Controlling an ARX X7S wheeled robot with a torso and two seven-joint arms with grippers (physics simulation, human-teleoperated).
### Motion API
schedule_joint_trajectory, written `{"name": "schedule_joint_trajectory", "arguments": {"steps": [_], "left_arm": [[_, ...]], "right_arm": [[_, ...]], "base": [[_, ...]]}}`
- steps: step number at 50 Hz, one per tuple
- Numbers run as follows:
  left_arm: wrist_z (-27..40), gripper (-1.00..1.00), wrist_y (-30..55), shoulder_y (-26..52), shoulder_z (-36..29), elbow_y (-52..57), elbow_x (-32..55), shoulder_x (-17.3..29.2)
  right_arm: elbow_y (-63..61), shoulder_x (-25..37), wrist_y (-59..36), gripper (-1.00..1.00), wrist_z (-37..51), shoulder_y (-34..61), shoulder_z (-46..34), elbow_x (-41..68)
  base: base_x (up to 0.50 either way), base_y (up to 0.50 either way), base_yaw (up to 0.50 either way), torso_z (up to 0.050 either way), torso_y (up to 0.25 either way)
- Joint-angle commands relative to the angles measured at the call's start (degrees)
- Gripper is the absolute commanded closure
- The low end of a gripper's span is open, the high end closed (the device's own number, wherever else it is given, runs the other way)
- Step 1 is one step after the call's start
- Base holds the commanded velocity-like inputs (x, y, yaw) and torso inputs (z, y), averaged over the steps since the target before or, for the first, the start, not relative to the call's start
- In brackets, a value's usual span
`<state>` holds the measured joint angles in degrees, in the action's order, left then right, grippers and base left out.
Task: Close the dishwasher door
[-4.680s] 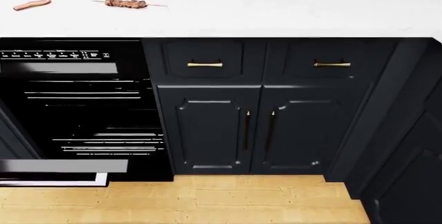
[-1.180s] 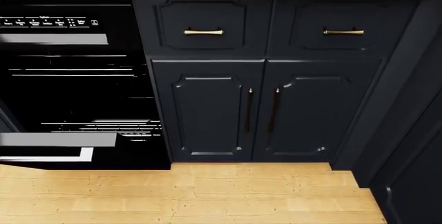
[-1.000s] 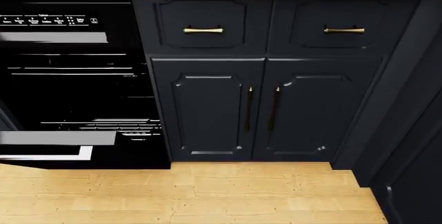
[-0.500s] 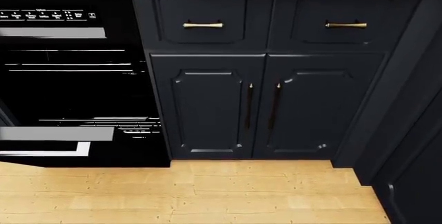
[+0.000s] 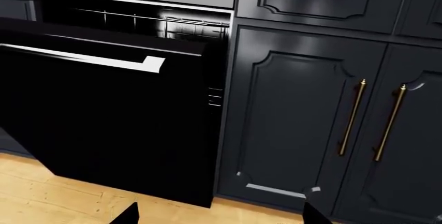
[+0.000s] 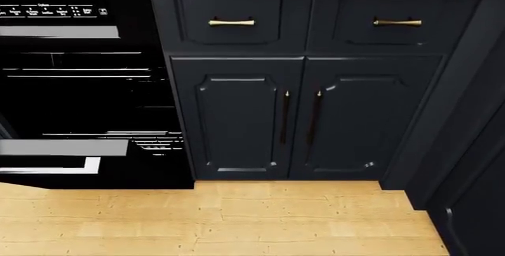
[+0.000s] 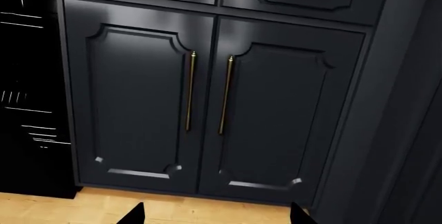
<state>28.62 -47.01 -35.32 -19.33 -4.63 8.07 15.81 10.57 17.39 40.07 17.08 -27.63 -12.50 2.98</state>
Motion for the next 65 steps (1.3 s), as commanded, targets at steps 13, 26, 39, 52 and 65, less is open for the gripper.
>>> {"name": "schedule_joint_trajectory", "arguments": {"steps": [13, 26, 39, 52, 65], "left_arm": [[0.63, -1.00, -0.08, 0.01, -0.41, 0.13, 0.03, 0.40], [0.97, -1.00, 0.32, 0.36, -0.74, 0.25, -0.13, 0.44], [1.24, -1.00, 0.01, 0.43, -0.97, -0.02, 0.05, 0.61], [1.48, -1.00, -0.25, 0.48, -1.23, -0.21, 0.11, 0.81], [1.72, -1.00, -0.82, 0.38, -1.45, -0.66, 0.13, 0.96]], "right_arm": [[-0.21, 0.33, -0.09, -1.00, 0.47, 0.00, -0.39, 0.08], [-0.23, 0.62, -0.20, -1.00, 0.56, 0.18, -0.58, 0.44], [0.07, 0.74, -0.04, -1.00, 0.77, 0.33, -0.80, 0.49], [0.31, 0.79, 0.08, -1.00, 1.03, 0.40, -1.03, 0.48], [0.37, 0.90, 0.11, -1.00, 1.28, 0.46, -1.25, 0.50]], "base": [[0.00, 0.00, 0.00, -0.020, 0.000], [0.00, 0.00, 0.00, -0.020, 0.000], [0.00, 0.00, 0.00, -0.020, 0.000], [0.00, 0.00, 0.00, -0.020, 0.000], [0.00, 0.00, 0.00, -0.020, 0.000]]}}
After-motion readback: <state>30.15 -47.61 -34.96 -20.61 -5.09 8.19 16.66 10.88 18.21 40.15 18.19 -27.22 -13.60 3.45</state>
